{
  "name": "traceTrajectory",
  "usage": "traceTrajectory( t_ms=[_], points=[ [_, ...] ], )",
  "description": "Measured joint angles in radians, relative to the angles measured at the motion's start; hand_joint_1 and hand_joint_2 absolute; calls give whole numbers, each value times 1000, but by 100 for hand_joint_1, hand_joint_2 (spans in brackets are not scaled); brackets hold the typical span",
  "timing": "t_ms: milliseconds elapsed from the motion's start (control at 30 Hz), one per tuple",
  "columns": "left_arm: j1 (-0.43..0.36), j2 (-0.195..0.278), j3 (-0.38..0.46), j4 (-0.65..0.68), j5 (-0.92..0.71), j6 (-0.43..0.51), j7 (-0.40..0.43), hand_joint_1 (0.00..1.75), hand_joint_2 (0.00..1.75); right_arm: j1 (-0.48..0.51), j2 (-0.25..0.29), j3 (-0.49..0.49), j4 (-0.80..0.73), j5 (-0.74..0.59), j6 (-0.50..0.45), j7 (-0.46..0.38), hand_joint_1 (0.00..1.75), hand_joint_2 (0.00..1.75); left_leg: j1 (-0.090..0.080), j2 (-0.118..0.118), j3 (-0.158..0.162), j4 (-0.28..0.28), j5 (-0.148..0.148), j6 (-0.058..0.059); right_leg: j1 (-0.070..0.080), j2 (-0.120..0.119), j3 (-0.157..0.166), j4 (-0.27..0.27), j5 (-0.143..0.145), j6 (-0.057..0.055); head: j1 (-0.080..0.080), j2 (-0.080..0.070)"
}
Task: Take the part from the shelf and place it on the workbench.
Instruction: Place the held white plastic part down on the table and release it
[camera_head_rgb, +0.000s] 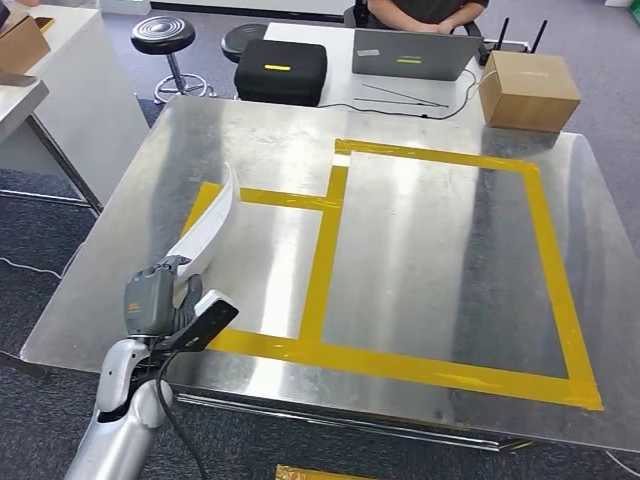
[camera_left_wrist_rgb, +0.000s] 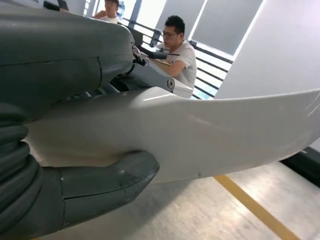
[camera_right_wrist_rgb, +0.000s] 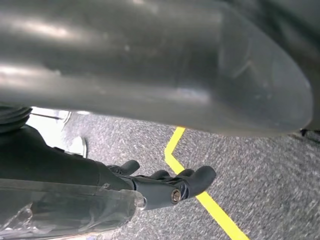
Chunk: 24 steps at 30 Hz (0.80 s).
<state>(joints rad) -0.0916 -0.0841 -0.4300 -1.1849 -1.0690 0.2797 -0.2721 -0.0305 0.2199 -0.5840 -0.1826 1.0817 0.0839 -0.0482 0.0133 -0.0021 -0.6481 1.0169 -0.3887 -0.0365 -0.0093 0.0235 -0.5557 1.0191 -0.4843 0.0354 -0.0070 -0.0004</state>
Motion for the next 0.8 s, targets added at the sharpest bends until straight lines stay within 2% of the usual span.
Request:
traceTrajectory(
  t_ms=[33, 67, 200, 267, 400, 433, 533, 567, 733, 800],
  points=[
    [-22, -4, -7, 33, -48, 2, 32, 175, 175, -1, 0, 5, 0, 9, 3, 0, 0, 0, 0, -1, 1, -5, -2, 7, 1, 0, 3, -5, -4, 0, 0, 0],
    [-41, -6, -13, 64, -89, 6, 54, 175, 175, -2, 0, 9, 0, 16, 6, 0, 0, 0, 0, -2, 1, -6, -2, 8, 2, -1, 7, -9, -3, -5, 1, 0],
    [-96, -9, -32, 166, -184, 26, 96, 175, 175, -4, -2, 18, 0, 32, 8, -2, 0, 0, -3, -4, 2, -6, -7, 18, 1, -2, 15, -21, 0, -3, 1, 0],
    [-110, -10, -40, 202, -206, 32, 104, 175, 175, -4, -2, 21, 0, 37, 8, -2, 0, 0, -4, -4, 2, -6, -7, 20, 0, -2, 16, -23, 1, 3, 1, 0],
    [-124, -12, -54, 247, -237, 20, 119, 175, 175, -4, -2, 22, 0, 45, 8, -1, 0, 0, -6, -3, 2, -5, -8, 22, -3, -3, 16, -25, 0, 25, 0, 0],
    [-127, -12, -58, 254, -240, 13, 117, 150, 175, -4, -2, 22, 0, 46, 8, -1, 0, 0, -6, -3, 2, -5, -8, 23, -3, -3, 15, -25, 0, 28, 0, 0],
    [-130, -13, -72, 266, -235, 6, 94, 19, 175, -4, -2, 22, 0, 54, 5, -6, 0, 0, -5, -3, 3, -5, -6, 22, -1, -3, 16, -24, 1, 29, 0, 0],
    [-130, -14, -76, 268, -229, 8, 82, 0, 175, -4, -2, 22, 0, 57, 3, -7, 0, 0, -4, -3, 3, -5, -6, 21, -1, -3, 16, -23, 1, 29, 0, 0],
    [-125, -21, -91, 263, -169, 11, 38, 0, 175, -3, -2, 22, 0, 63, -4, -9, 0, 0, -3, -3, 4, -6, -4, 19, 1, -3, 16, -17, -1, 27, 0, 0],
    [-123, -23, -92, 257, -152, 9, 32, 0, 87, -3, -2, 22, 0, 63, -4, -9, 0, 0, -3, -3, 4, -6, -4, 18, 1, -3, 15, -16, -1, 27, 0, 0]
  ],
)
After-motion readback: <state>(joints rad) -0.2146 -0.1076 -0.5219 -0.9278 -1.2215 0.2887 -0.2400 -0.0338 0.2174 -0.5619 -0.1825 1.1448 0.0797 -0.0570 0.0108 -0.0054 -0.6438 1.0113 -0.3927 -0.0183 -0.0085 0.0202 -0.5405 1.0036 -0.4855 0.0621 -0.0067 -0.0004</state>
